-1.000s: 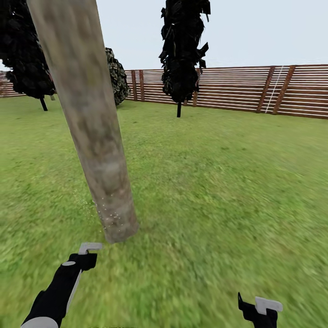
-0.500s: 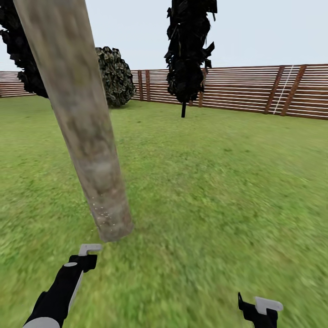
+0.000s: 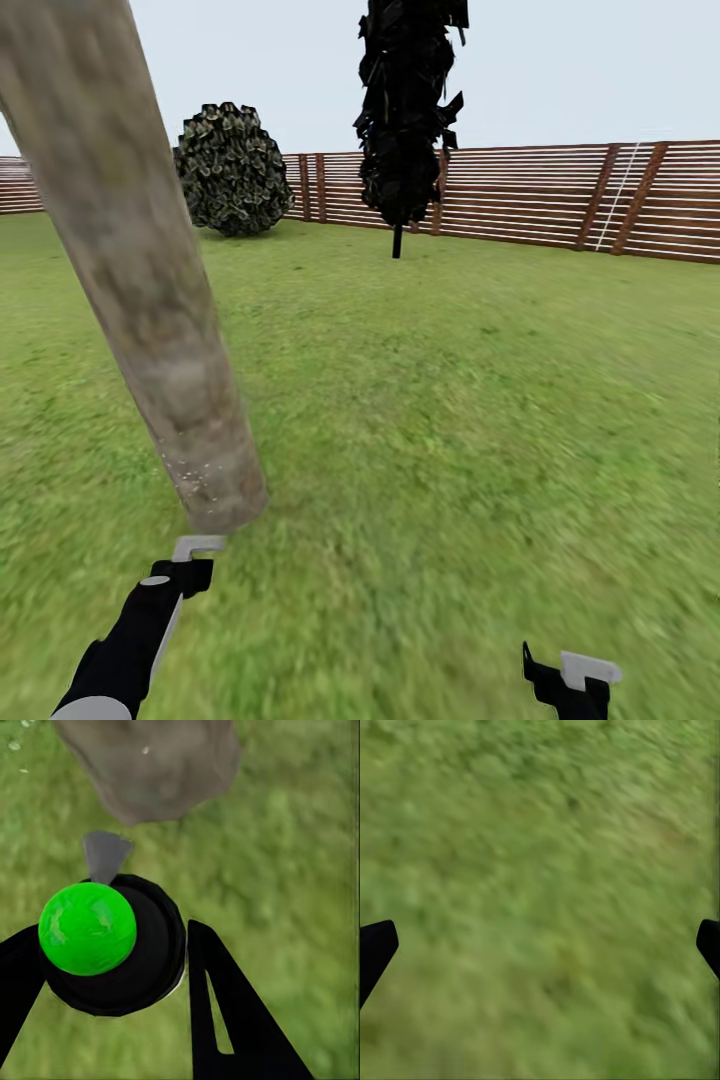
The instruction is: In the garden, pick up the pesticide atomizer on the floor and spray pesticide onto both trees until each tree trunk is fully covered.
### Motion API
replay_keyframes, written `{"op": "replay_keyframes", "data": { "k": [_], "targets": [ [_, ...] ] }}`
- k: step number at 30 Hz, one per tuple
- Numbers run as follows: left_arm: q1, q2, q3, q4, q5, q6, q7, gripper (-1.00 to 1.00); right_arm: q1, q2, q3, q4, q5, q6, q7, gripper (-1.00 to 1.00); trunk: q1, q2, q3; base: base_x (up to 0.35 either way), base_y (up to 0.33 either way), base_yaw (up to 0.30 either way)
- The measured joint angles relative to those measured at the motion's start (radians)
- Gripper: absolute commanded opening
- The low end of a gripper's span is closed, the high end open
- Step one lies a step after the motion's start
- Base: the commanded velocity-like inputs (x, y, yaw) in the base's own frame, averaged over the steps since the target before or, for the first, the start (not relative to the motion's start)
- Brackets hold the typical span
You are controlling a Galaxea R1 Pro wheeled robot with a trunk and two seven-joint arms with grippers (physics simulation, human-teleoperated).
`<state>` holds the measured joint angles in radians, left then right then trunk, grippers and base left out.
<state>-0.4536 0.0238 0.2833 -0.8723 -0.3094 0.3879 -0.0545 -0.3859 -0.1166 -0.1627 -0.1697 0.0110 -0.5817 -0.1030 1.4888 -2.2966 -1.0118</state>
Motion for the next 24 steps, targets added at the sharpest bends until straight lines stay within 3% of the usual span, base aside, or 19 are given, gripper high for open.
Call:
{"op": "replay_keyframes", "data": {
  "k": [4, 24],
  "targets": [
    [0.000, 0.000, -0.001, 0.000, 0.000, 0.000, 0.001, -1.00, 0.000, 0.001, 0.000, 0.000, 0.000, 0.000, 0.000, 1.00, 0.000, 0.000, 0.000, 0.008, -0.270, 0.036],
    [0.000, 0.000, 0.008, 0.000, -0.004, 0.001, 0.012, -1.00, 0.000, 0.000, 0.000, 0.000, 0.000, 0.000, 0.000, 1.00, 0.000, 0.000, 0.000, 0.024, -0.273, 0.242]
  ]
}}
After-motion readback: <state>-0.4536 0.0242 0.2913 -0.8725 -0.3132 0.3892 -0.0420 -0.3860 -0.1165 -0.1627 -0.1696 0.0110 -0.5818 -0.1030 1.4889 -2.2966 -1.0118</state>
